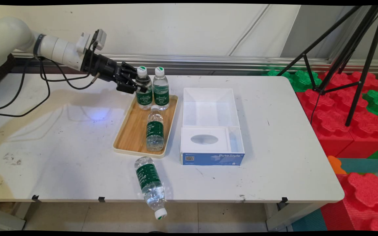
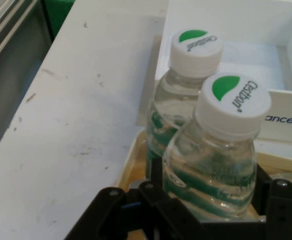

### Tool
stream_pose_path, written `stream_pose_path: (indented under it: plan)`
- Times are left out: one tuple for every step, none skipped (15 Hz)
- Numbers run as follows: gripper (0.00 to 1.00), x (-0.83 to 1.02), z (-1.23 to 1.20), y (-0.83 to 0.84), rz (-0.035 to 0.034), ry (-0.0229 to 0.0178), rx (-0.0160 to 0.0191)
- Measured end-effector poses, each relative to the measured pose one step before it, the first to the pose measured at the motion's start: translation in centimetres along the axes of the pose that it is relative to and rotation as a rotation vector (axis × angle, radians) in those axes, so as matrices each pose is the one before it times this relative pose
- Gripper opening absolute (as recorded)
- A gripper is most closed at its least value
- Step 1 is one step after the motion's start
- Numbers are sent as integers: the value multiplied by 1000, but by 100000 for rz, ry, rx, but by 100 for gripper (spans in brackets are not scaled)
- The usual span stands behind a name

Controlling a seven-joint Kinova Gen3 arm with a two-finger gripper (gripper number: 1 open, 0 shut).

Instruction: Place the picked object on the tray

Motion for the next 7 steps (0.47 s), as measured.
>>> stream_pose_path:
  plan:
    - [0, -165, 156, -115, -7, -216, 347]
    - [0, -195, 172, -132, -17, -268, 420]
    - [0, -144, 91, -74, 10, -187, 284]
    - [0, -123, 84, -87, 25, -99, 289]
    - [100, -119, 115, -103, 62, -114, 261]
    - [100, -122, 71, -76, -75, -111, 182]
    - [100, -117, 52, -67, -74, -115, 158]
